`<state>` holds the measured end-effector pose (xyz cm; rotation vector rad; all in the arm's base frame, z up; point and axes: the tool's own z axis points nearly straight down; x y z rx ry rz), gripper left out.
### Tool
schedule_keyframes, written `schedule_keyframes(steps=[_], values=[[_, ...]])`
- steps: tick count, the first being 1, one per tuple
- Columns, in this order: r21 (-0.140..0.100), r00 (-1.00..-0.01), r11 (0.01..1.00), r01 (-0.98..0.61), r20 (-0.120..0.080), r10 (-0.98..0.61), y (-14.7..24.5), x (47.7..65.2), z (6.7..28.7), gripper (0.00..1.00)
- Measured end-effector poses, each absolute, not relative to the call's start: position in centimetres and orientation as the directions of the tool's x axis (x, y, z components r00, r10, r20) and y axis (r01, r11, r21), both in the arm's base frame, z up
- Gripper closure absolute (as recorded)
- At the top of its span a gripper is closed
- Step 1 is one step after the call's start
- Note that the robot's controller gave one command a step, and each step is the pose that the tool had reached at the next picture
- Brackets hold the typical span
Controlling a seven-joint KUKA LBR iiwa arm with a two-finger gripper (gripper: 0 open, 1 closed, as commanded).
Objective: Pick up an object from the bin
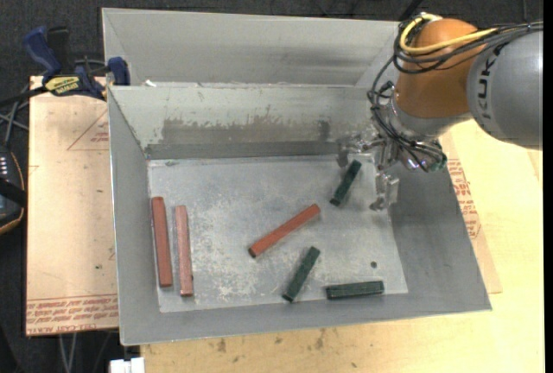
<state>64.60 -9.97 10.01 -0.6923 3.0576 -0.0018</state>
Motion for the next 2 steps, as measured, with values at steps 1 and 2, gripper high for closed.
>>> schedule_keyframes(steps=[1, 2], values=[[0.000, -0.901, 0.901, -0.435, -0.004, -0.435, -8.52, 64.94, 7.10, 1.00], [0.000, -0.901, 0.901, -0.435, -0.004, -0.435, -8.52, 64.94, 7.10, 1.00]])
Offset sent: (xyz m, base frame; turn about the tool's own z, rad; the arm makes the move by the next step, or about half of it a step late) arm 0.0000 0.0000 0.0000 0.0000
